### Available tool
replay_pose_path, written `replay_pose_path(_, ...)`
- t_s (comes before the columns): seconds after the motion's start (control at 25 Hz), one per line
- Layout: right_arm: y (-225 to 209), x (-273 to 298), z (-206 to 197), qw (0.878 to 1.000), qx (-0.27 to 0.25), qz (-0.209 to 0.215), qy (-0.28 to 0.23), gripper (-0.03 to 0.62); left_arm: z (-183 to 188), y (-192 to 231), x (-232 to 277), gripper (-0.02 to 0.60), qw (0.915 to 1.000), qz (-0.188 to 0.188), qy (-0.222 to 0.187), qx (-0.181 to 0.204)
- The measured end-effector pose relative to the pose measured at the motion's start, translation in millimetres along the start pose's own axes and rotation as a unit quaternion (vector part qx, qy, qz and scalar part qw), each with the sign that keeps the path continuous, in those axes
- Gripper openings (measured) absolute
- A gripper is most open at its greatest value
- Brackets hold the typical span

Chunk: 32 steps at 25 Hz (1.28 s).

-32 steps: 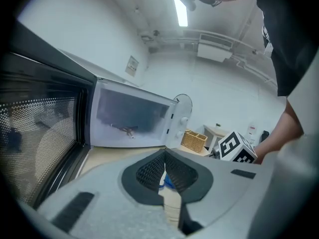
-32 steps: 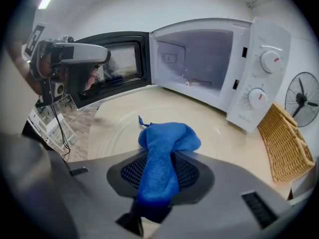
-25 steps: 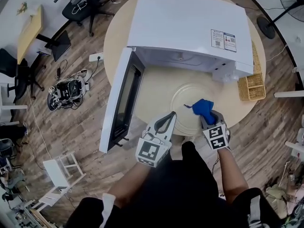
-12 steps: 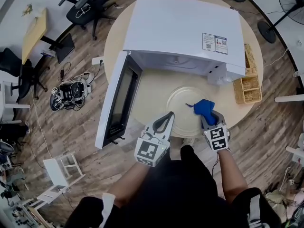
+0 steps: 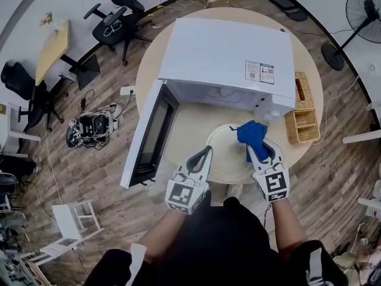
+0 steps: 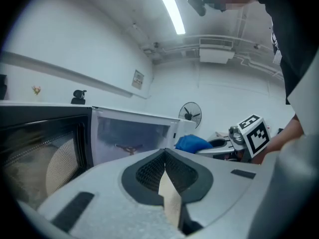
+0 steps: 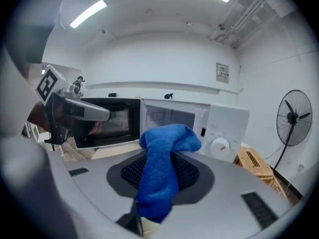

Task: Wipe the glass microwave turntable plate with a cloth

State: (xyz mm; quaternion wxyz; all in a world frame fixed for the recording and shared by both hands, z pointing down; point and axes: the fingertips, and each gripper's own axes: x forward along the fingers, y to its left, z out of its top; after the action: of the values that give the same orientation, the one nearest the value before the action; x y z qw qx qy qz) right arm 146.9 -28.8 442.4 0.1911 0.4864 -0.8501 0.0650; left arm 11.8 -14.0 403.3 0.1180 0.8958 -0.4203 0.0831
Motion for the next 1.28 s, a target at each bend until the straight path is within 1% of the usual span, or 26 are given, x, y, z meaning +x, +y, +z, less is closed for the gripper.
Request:
replay_pose_path(0.16,-6.0,-12.8,57.6,0.997,-0.005,-0.008,-0.079,0.109,25.6,3.8,-7.0,0.006,0.9993,0.016,-0.03,0.014)
replay_pose_path(0.32,-5.7,-29.3,109.6,0.988,-0.023,-0.01,-0.153,0.109,54.1,2.9,-13.0,0.006,0.998,0.022,-0.058,0.012)
replay_pose_path(0.44,-5.1,-39.7,136.8,0.982,-0.026,-0.017,-0.185,0.107,73.4,4.8,-15.8,0.006,0.9965,0.024,-0.076,0.022)
replay_pose_path(0.56,-5.7,-50.3,157.6,0.978,-0.033,-0.03,-0.203,0.104,86.8,5.0,-16.5,0.006,0.995,0.024,-0.09,0.037)
replay_pose_path(0.72,-1.7,-60.4,180.6,0.965,-0.056,-0.028,-0.256,0.094,99.4,8.6,-16.5,0.006,0.9927,0.026,-0.106,0.053)
replay_pose_path(0.76,-1.6,-61.3,181.6,0.965,-0.056,-0.028,-0.256,0.092,103.3,8.7,-17.0,0.006,0.9925,0.028,-0.108,0.049)
replay_pose_path(0.8,-2.5,-61.6,179.9,0.967,-0.052,-0.03,-0.246,0.092,106.1,8.7,-17.6,0.006,0.9925,0.03,-0.11,0.044)
replay_pose_path(0.88,-5.2,-61.1,170.3,0.976,-0.043,-0.036,-0.212,0.092,108.5,8.6,-18.8,0.006,0.9923,0.032,-0.112,0.042)
replay_pose_path(0.92,-5.5,-61.3,166.5,0.977,-0.042,-0.037,-0.204,0.092,108.8,8.2,-19.3,0.006,0.9922,0.032,-0.112,0.043)
replay_pose_path(0.96,-4.3,-62.4,167.9,0.976,-0.044,-0.034,-0.211,0.092,109.0,7.4,-20.0,0.006,0.9921,0.032,-0.112,0.045)
replay_pose_path(1.04,-0.5,-65.2,179.9,0.967,-0.052,-0.026,-0.249,0.093,110.2,5.2,-21.3,0.006,0.9917,0.032,-0.114,0.05)
replay_pose_path(1.08,-0.3,-64.9,180.0,0.966,-0.053,-0.025,-0.252,0.092,111.2,3.9,-21.5,0.006,0.9914,0.033,-0.115,0.053)
replay_pose_path(1.16,-2.0,-62.4,171.4,0.971,-0.046,-0.027,-0.235,0.092,113.2,1.4,-20.9,0.006,0.9907,0.033,-0.119,0.056)
replay_pose_path(1.24,-1.2,-62.1,169.7,0.971,-0.043,-0.026,-0.235,0.092,113.8,-0.2,-20.6,0.006,0.9905,0.033,-0.121,0.057)
replay_pose_path(1.28,-1.4,-61.6,165.8,0.973,-0.041,-0.028,-0.224,0.093,114.0,-0.5,-21.1,0.006,0.9905,0.032,-0.121,0.056)
